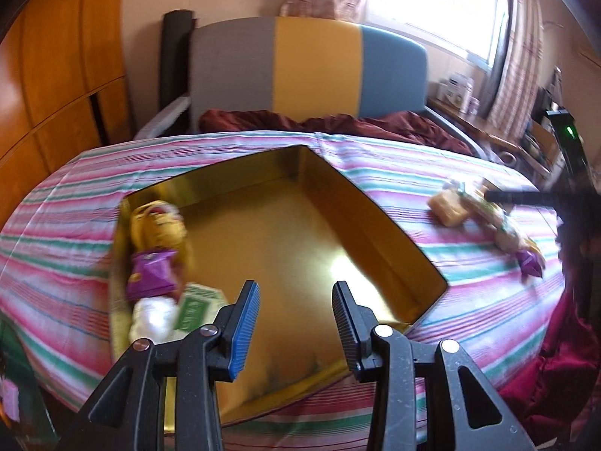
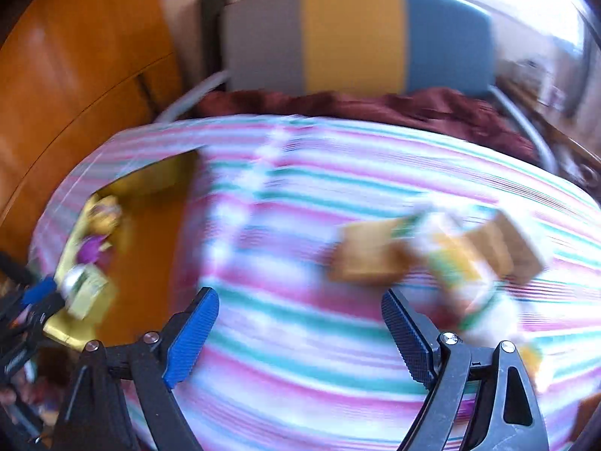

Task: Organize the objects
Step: 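Move both tools back to the pile of items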

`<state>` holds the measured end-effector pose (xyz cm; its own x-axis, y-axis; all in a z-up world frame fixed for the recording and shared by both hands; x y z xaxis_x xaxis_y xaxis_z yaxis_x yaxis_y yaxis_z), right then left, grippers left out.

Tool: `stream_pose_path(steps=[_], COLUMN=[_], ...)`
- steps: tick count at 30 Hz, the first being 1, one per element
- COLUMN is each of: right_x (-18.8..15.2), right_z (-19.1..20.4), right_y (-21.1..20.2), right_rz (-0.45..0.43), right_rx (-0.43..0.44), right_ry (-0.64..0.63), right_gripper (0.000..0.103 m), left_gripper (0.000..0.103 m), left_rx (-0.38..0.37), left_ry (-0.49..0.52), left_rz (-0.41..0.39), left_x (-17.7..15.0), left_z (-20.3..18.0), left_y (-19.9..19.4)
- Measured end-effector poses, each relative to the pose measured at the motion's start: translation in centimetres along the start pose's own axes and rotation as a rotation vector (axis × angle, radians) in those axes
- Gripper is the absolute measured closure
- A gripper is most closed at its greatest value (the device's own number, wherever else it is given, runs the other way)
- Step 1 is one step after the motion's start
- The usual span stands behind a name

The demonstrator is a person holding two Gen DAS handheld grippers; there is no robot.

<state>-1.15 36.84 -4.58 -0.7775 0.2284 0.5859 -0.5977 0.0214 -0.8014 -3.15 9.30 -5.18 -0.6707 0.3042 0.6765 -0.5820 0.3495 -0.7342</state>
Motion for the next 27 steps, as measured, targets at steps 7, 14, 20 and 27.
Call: stream_pose_path(steps=[7,14,20,27], right_x=[2.4,-0.3,0.5,0.7], right_z=[-13.7,-21.8,-20.8,-19.1], right_y=[-1.3,-0.4,-0.6,-0.5], right_rz=[-0.102,-0.1,-0.107,-0.095], right_rx=[-0.19,-0.145,-0.081,-0.035], right_ry=[0.268,0.582,0.559,0.504], right_gripper=[0.011,0.011,0.011,0.011], left_gripper=[0.063,0.063,0.051,0.035], left_rx=[-0.067,-0.145,-0.201,-0.203], left_ry=[0.082,0.205,0.319,0.494], left_rz=[0.023,0.034,0.083,0.152], left_x=[1.4,3.5,5.9,8.0], left_z=[-4.7,-11.0,-16.5,-21.0], left_y=[0.9,2.2,5.5,10.9])
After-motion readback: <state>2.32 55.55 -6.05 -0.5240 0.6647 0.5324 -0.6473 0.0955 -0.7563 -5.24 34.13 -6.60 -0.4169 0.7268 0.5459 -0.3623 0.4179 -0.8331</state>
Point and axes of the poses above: each gripper's, at about its wrist camera, not at the fingertips, and y roughly the way its jaws point, z to its left, x to its top, the point moved 4 cm from there along y, roughly the way its jaws point, and after that the axes turned 1 degree about z, right-handed, at the moved point
